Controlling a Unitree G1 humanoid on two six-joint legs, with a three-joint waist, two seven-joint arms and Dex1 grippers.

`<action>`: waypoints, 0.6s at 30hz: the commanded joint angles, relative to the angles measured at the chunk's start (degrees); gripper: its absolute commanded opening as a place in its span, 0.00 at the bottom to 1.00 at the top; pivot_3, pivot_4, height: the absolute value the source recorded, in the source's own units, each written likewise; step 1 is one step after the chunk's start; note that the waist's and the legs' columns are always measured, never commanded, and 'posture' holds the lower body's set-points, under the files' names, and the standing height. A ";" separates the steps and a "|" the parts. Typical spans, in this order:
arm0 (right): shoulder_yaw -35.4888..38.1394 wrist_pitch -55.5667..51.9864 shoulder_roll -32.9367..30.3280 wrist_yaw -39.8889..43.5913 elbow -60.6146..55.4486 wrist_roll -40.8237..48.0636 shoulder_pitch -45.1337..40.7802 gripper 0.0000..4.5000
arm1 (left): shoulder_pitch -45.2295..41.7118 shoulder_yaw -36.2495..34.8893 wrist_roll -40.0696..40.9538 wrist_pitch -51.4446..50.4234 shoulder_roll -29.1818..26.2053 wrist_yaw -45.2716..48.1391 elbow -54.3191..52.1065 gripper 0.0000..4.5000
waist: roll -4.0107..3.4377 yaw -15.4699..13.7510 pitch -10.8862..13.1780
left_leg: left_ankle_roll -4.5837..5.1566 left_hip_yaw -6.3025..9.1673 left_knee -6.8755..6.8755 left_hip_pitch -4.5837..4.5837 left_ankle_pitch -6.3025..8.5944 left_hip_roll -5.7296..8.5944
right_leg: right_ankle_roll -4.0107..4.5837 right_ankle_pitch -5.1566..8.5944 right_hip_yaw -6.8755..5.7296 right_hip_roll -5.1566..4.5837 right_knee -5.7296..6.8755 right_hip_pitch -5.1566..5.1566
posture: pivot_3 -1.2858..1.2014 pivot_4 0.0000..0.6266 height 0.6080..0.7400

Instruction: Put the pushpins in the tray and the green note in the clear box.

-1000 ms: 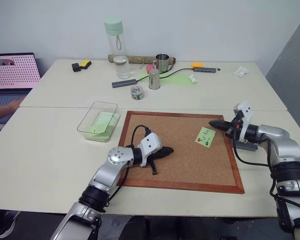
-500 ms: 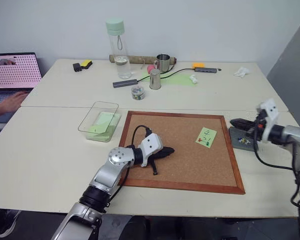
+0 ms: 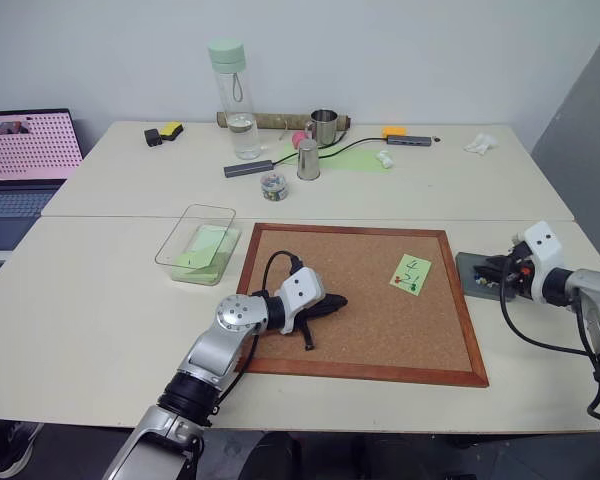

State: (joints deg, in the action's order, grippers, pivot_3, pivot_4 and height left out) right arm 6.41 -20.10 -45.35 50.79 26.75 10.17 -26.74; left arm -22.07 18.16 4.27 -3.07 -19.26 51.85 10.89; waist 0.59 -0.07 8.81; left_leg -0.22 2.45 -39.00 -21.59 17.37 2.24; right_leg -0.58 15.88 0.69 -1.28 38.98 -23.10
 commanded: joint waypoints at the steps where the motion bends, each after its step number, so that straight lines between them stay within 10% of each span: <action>1: 2.43 0.26 -1.23 1.19 -2.46 2.03 -1.36 0.58 | 1.82 1.34 -1.60 -0.76 -0.13 -0.29 1.35 0.00 | 0.00 0.00 0.00 | 0.00 0.00 0.00 0.00 0.00 0.00 | 0.00 0.00 0.00 0.00 0.00 0.00 | 0.52 0.24 1.00; 4: 3.26 -1.99 -2.38 3.32 -7.25 3.90 0.11 0.72 | 1.94 1.27 -1.62 -0.79 -0.16 -0.40 1.28 0.00 | -0.02 0.00 -0.01 | 0.00 0.00 0.00 0.00 0.00 0.00 | 0.00 0.00 0.01 0.00 0.00 0.00 | 0.52 0.24 1.00; 10: 1.21 -6.90 -2.49 8.80 -27.58 10.34 8.17 0.72 | 1.69 1.09 -1.61 -0.59 -0.24 -0.23 1.68 0.00 | -0.02 -0.01 -0.02 | 0.01 0.05 0.01 -0.01 0.01 -0.01 | -0.01 0.01 -0.01 0.01 -0.02 0.01 | 0.52 0.24 1.00; 18: -6.17 -2.74 5.15 4.34 -27.38 5.64 7.99 0.72 | 0.81 1.46 -1.88 -0.55 -0.37 0.51 2.08 0.00 | 0.08 -0.05 -0.08 | 0.00 0.06 0.02 0.04 0.00 0.00 | -0.02 0.01 -0.02 0.01 -0.03 0.05 | 0.52 0.24 1.00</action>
State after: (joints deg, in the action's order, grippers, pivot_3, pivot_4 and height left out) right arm 0.09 -24.53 -40.82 56.13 -0.88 16.58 -17.22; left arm -22.16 18.14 4.09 -3.02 -19.25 51.91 10.96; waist 0.67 -0.12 8.73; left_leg -0.21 2.51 -38.99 -21.55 17.38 2.24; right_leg -0.60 15.89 0.67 -1.27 38.95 -23.07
